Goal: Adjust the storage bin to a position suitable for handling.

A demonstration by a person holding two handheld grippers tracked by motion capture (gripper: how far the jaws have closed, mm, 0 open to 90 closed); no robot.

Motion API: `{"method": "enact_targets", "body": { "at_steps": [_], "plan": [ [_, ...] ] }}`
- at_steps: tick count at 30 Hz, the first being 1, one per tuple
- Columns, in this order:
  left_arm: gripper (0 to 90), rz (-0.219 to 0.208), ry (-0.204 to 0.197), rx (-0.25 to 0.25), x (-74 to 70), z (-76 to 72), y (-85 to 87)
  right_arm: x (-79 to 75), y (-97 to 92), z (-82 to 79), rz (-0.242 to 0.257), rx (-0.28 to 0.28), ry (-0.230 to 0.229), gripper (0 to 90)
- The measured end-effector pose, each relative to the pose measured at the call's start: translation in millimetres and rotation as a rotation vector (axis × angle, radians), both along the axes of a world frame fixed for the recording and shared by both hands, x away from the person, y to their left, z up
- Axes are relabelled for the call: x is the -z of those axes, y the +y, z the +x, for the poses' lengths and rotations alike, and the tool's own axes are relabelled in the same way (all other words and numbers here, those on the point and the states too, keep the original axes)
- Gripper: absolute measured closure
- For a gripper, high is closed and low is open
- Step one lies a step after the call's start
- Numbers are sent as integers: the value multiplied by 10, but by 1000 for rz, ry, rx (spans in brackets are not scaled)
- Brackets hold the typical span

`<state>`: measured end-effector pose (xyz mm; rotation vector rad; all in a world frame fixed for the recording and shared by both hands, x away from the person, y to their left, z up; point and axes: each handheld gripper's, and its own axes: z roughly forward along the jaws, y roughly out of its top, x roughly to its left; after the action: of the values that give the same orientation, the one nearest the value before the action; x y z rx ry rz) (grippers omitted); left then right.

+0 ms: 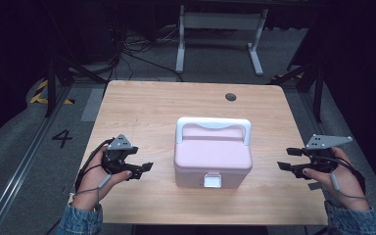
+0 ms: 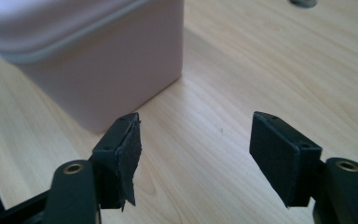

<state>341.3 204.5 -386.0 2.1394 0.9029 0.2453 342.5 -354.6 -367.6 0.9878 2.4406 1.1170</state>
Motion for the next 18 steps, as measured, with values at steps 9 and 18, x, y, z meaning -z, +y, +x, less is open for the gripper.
{"method": "enact_targets", "body": {
  "at_steps": [9,18],
  "plan": [
    [280,-42,-24,18,-129,35,-87,32,47,-43,46,56,-38,288],
    [339,-187,-50,49,-336,65,-212,89,6,-86,33,30,-39,423]
  ]
}}
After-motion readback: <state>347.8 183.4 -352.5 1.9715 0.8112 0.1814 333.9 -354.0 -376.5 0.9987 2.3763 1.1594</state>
